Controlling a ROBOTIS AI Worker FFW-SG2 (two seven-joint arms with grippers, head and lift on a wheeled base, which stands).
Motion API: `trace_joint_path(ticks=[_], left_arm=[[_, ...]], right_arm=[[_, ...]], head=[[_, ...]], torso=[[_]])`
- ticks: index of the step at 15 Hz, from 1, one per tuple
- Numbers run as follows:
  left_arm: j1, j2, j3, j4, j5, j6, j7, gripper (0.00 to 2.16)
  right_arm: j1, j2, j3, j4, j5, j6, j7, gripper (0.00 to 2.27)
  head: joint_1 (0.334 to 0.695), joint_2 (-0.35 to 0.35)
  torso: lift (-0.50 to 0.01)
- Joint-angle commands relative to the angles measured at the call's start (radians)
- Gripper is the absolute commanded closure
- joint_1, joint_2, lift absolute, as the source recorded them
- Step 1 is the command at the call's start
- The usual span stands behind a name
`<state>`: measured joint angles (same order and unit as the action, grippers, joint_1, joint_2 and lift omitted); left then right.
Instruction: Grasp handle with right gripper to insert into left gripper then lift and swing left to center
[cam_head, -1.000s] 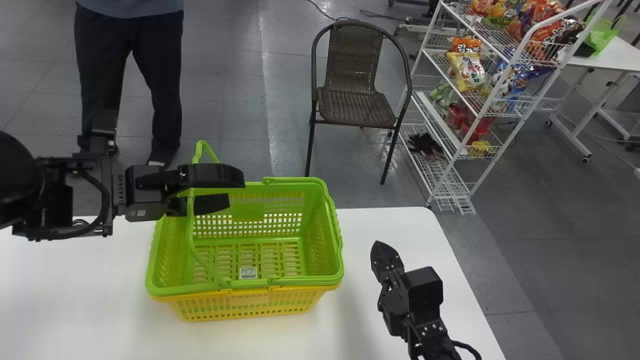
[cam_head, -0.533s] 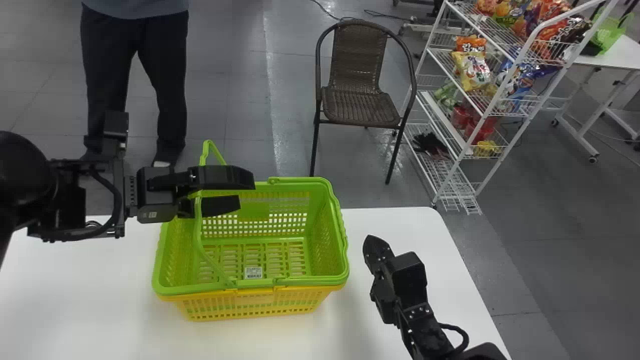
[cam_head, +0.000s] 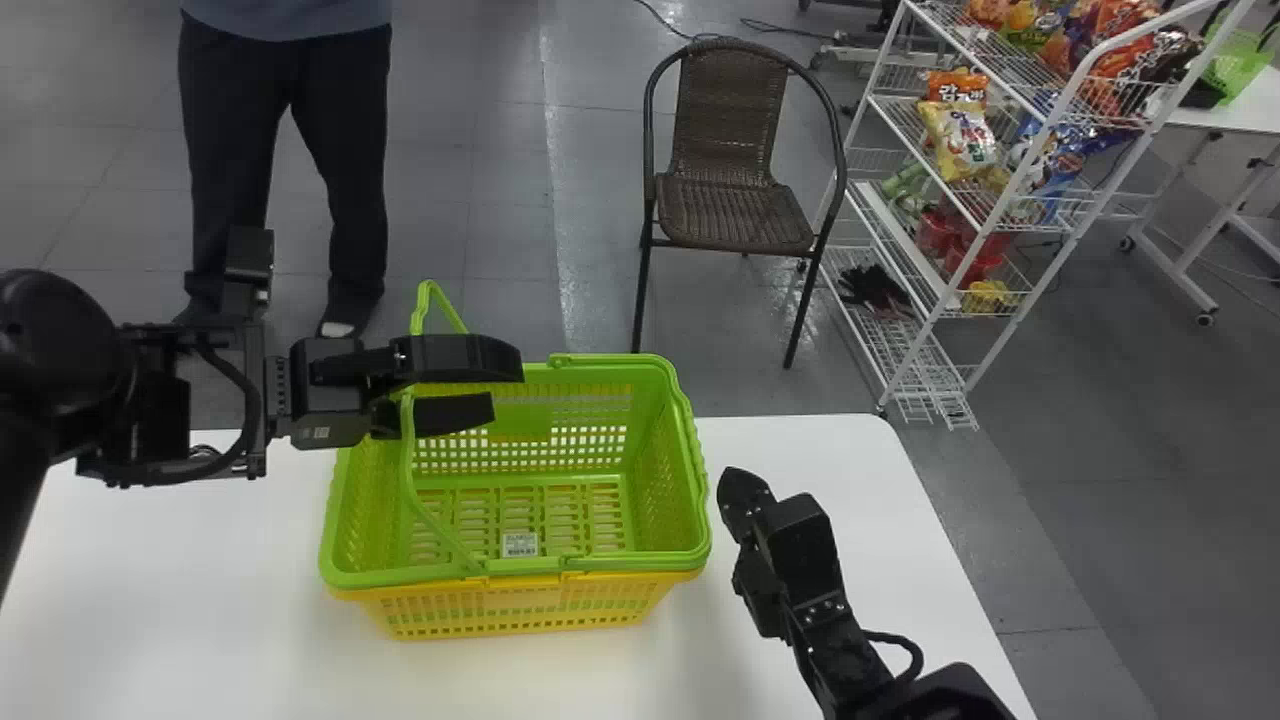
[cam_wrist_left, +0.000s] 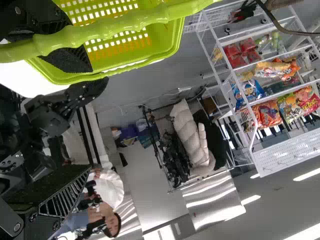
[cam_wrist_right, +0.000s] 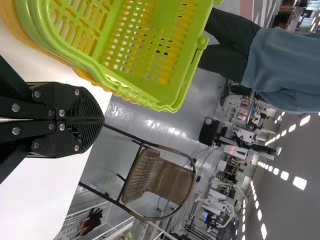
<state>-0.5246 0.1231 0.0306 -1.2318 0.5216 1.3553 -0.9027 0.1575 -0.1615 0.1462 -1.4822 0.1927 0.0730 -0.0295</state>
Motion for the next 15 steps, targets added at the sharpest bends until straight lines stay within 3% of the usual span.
trace_joint_path(ticks=[1, 15], left_arm=[[0.002, 0.001, 0.0, 0.0, 0.0, 0.0, -0.001, 0.14], [0.012, 0.001, 0.002, -0.002, 0.003, -0.003, -0.012, 0.14]], right_arm=[[-0.013, 0.0, 0.007, 0.01, 0.002, 0.003, -0.001, 2.22], [-0.035, 0.0, 0.027, 0.033, -0.01, -0.031, -0.009, 2.22]], head=[[0.695, -0.179], [0.695, -0.165]], torso=[[0.0], [0.0]])
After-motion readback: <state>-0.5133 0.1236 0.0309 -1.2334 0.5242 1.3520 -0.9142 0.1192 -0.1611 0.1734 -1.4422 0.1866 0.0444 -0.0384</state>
